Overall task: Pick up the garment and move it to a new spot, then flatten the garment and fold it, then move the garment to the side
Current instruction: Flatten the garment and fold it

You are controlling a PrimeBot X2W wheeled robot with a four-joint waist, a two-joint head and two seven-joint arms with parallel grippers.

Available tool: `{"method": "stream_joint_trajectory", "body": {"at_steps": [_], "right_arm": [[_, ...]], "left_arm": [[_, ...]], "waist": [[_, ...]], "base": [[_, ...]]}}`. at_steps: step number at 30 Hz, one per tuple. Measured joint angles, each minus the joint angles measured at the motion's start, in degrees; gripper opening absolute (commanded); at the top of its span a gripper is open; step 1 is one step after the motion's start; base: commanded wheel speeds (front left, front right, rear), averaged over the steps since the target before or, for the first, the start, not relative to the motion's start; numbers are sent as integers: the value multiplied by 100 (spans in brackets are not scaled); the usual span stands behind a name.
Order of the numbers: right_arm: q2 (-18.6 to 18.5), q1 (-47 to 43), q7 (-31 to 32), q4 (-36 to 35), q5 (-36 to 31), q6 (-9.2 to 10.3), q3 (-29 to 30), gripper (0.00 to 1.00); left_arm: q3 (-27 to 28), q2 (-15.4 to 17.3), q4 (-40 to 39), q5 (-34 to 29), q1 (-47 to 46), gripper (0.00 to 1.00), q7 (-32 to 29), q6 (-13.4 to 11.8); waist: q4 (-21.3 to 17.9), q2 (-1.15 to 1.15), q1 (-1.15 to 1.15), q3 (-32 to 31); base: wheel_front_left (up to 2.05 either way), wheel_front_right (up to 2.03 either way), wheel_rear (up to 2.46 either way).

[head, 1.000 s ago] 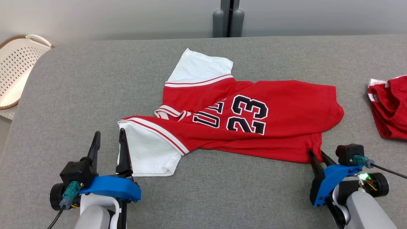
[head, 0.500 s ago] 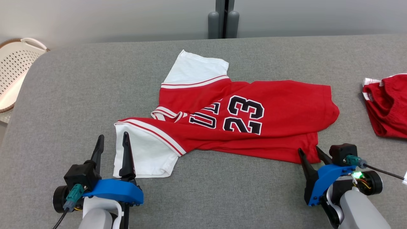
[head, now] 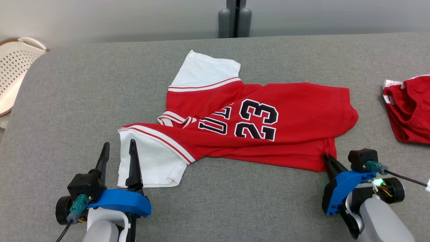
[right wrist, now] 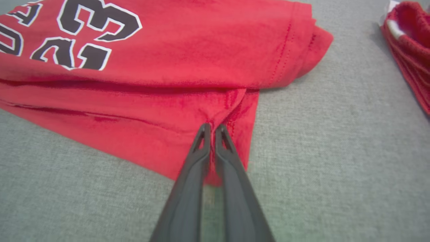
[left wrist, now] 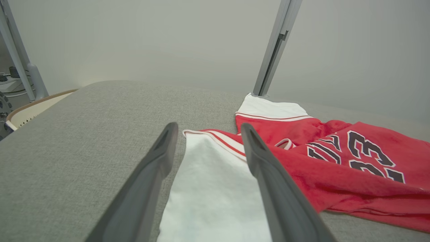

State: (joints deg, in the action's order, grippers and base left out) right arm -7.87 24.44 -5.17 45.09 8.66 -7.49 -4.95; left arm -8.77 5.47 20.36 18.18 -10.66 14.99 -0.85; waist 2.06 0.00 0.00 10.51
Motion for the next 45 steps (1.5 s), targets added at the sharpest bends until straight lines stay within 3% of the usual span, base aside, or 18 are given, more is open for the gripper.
{"method": "stream_joint_trajectory", "body": {"at_steps": [7, 14, 24, 31, 32, 34, 35, 36, 45], "right_arm": [[-75, 49, -207, 25, -31, 0, 40, 0], [-205, -592, -545, -669, -42, 0, 116, 0], [49, -1833, -709, -2037, -30, 0, 210, 0], [132, -2229, -821, -2159, -121, 0, 534, 0], [144, -2236, -857, -2118, -188, 0, 606, 24], [177, -2237, -898, -2019, -257, 0, 733, 61], [194, -2240, -913, -1965, -259, 0, 775, 91], [208, -2246, -926, -1908, -285, 0, 799, 100], [166, -2294, -964, -1545, -406, 0, 1092, 100]], "left_arm": [[31, 1, -10, -13, -2, 100, 0, -1], [81, -13, -38, -20, 10, 100, 0, -16], [142, -20, -78, -53, 47, 100, 0, -18], [180, -20, -77, -55, 52, 100, 0, -16], [179, -22, -77, -56, 51, 100, 0, -15], [175, -25, -75, -63, 50, 100, 0, -12], [171, -29, -75, -66, 49, 100, 0, -12], [164, -35, -76, -70, 49, 100, 0, -13], [159, -59, -74, -71, 55, 100, 0, -13]], "waist": [[-50, 0, 0, 39], [-148, 0, 0, 18], [-305, 0, 0, -7], [-407, 0, 0, -12], [-419, 0, 0, -12], [-434, 0, 0, -12], [-438, 0, 0, -12], [-442, 0, 0, -14], [-457, 0, 0, -85]], "base": [[0, 0, 0], [0, 0, 0], [0, 0, 0], [0, 0, 0], [0, 0, 0], [0, 0, 0], [0, 0, 0], [0, 0, 0], [0, 0, 0]]}}
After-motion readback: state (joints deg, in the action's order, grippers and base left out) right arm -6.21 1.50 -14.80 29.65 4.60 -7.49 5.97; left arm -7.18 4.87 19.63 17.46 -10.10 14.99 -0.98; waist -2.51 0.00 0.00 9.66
